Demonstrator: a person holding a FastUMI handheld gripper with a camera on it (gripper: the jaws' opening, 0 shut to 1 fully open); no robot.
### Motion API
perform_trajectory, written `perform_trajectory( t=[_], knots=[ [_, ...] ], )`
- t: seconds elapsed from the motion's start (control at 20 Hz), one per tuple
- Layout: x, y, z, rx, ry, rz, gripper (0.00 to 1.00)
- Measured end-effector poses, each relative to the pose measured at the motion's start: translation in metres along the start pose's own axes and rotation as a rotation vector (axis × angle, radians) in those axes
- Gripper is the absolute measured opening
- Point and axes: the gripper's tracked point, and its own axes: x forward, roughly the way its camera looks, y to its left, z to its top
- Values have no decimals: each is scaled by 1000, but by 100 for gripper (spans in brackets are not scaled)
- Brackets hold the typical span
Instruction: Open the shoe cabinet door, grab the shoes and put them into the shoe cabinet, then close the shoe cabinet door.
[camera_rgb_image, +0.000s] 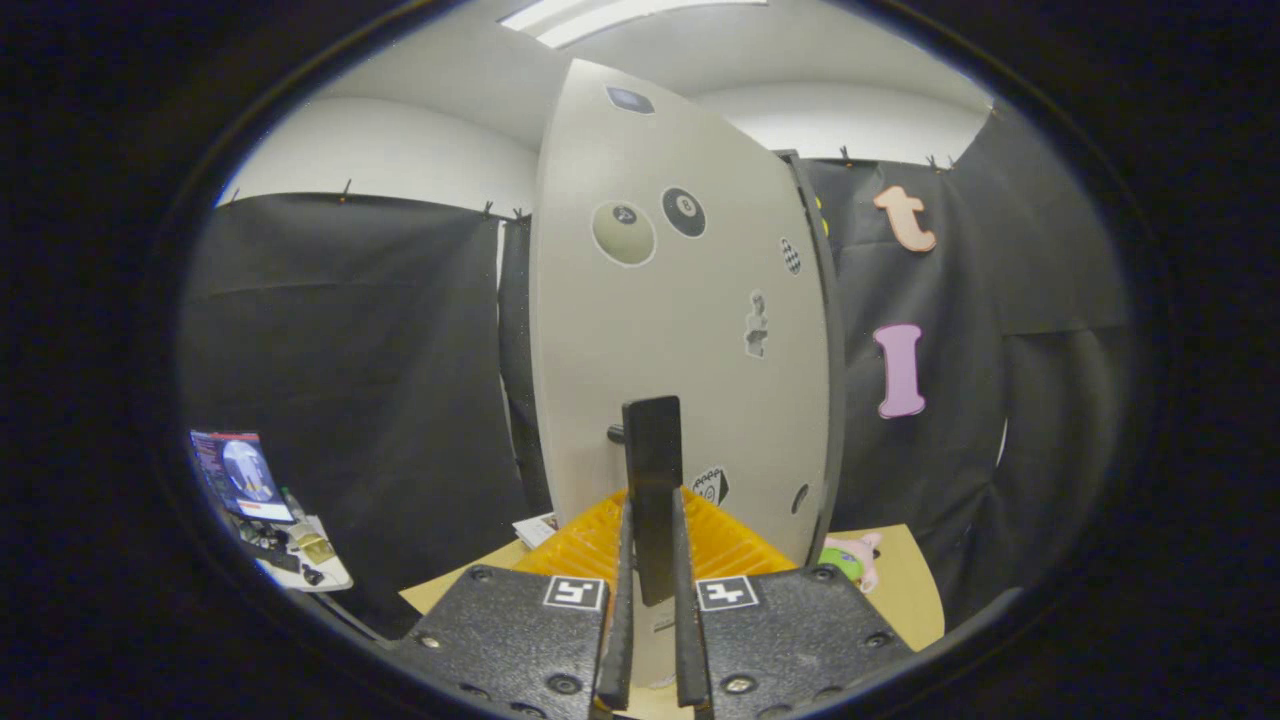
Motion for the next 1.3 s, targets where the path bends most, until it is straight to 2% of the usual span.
perform_trajectory(
  t=[0.35, 0.65, 0.9, 1.1, 1.3],
  knots=[
    [-25, -34, 1, 22, -32, -56, 15],
    [-45, -86, 4, 13, -76, -195, 9],
    [-59, -145, 11, 16, -111, -358, 5],
    [-56, -137, 11, 76, -119, -264, 5],
    [-69, -139, 6, 32, -134, -340, 6]
  ],
)
